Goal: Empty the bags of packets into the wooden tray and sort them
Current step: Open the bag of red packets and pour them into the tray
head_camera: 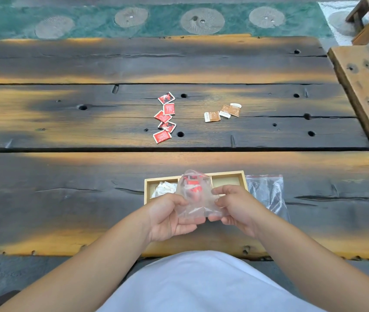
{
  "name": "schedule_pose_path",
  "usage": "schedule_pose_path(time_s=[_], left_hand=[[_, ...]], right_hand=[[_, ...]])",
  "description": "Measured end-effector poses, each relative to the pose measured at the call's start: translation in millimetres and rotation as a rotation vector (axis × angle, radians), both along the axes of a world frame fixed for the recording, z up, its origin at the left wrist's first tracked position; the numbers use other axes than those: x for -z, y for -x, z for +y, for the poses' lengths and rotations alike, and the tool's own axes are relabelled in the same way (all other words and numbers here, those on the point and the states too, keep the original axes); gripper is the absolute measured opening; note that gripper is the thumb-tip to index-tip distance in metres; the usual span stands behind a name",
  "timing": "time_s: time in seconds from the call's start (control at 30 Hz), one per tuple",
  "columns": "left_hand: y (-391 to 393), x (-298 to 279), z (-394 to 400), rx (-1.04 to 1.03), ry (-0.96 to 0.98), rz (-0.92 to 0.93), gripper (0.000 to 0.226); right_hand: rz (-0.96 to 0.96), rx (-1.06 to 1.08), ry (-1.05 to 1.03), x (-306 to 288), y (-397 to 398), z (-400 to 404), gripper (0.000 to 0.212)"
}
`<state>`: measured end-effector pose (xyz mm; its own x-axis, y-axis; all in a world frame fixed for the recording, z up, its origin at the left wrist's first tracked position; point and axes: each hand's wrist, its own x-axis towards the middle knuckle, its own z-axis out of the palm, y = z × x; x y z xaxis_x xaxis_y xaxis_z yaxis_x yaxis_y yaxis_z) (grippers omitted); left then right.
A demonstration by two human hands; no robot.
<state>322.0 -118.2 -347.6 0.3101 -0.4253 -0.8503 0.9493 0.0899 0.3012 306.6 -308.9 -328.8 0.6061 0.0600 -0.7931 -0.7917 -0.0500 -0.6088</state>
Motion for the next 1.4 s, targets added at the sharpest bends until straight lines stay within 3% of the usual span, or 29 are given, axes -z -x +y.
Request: schedule_pose_path(time_s=[0.2,0.4,0.53,0.67,0.73,0.93,1.03,1.1,1.2,1.33,1.4], left_hand=[[-4.8,5.3,-24.4,-0.124,0.013,-0.047,0.037],[-35.4,17.0,-76.1,-0.125,-0.033,-0.140,0.034],[-47.6,23.6,-118.3,-0.013,-0.099,-0.254,0.016],[-57.4,35.5,-151.9,0.068,-0.154,-0.328,0.006],[-61.5,35.3,-171.9,0.137,-0.151,-0.351,0.012],[-84.2,33.1,-238.4,0.547,-0.304,-0.563,0.008],[-93.5,36.1,-275.8,0.816,-0.419,-0.789,0.026],[-96.3,40.3,-300.2,0.887,-0.436,-0.883,0.027],[-98.8,54.6,-324.0,0.915,-0.443,-0.935,0.021],[-101.5,66.4,-318.3,0.930,-0.473,-0.979,0.047],[-105.8,70.7,-304.9,0.899,-0.455,-0.974,0.048]], right_hand=[[-0.131,-0.119,0.032,-2.8,24.4,-23.2,0.036],[-0.172,-0.024,-0.012,0.2,63.0,-71.4,0.039],[-0.127,0.136,0.070,21.9,84.1,-107.4,0.044],[-0.101,0.211,0.145,43.9,99.7,-137.4,0.023],[-0.109,0.272,0.163,49.8,105.2,-151.5,0.011],[-0.138,0.443,0.308,75.6,117.0,-209.7,0.006],[-0.112,0.512,0.377,87.8,120.7,-238.8,0.018],[-0.089,0.573,0.385,96.7,123.0,-254.7,0.022],[-0.015,0.626,0.377,112.3,125.5,-272.0,0.019],[0.097,0.609,0.364,131.0,120.5,-282.6,0.013],[0.155,0.515,0.444,135.2,113.4,-285.6,0.022]])
